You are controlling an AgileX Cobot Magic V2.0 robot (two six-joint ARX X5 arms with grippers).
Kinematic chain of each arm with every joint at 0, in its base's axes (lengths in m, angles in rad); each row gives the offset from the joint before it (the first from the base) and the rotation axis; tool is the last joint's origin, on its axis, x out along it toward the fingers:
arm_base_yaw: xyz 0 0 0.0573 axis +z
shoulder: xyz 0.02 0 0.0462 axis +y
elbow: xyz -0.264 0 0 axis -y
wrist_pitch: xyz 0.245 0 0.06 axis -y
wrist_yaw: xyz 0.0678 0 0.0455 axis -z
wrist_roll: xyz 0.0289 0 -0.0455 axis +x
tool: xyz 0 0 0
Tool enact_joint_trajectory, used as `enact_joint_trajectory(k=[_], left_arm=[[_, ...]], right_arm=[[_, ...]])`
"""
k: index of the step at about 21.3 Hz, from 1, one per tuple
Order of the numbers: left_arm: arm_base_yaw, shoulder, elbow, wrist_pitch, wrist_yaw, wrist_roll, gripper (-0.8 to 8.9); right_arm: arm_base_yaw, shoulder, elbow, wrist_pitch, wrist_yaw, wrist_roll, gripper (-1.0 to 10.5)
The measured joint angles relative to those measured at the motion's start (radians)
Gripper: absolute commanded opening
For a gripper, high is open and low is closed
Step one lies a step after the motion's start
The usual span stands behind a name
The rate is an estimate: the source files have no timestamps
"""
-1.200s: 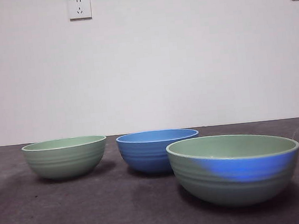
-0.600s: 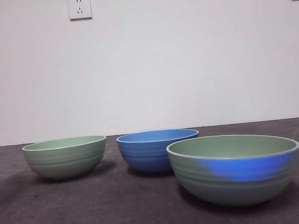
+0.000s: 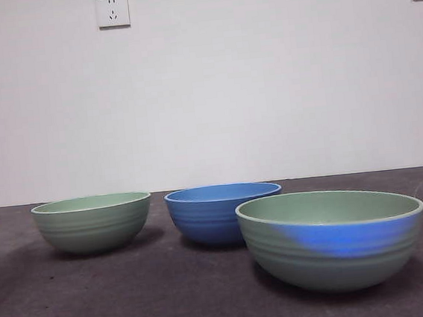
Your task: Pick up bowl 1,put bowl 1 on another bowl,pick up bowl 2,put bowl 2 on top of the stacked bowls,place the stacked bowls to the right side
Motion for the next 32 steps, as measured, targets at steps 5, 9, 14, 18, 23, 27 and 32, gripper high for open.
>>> enact_joint_trajectory(k=[5, 9, 14, 18, 23, 27, 32], left_arm=[[0.0, 0.001, 0.0, -0.007, 0.0, 0.013, 2.29], [0.0, 0.002, 0.0, -0.007, 0.0, 0.005, 5.35], [0.0, 0.015, 0.0, -0.007, 0.0, -0.006, 5.35], [0.0, 0.034, 0.0, -0.006, 0.0, -0.008, 5.34], [0.0, 0.034, 0.0, 0.005, 0.0, -0.01, 5.35], [0.0, 0.034, 0.0, 0.006, 0.0, -0.01, 5.34], [0.0, 0.034, 0.0, 0.006, 0.0, -0.01, 5.35]], right_arm=[[0.011, 0.005, 0.0, 0.0, 0.0, 0.0, 2.2], [0.011, 0.01, 0.0, 0.0, 0.0, 0.012, 6.2], [0.011, 0.021, 0.0, 0.0, 0.0, 0.018, 6.2], [0.011, 0.059, 0.001, 0.023, 0.0, 0.043, 6.2], [0.051, 0.195, 0.002, 0.061, 0.0, 0.064, 6.2], [0.138, 0.379, 0.002, 0.162, 0.0, 0.077, 5.9], [0.191, 0.579, 0.002, 0.234, 0.004, 0.086, 5.7]])
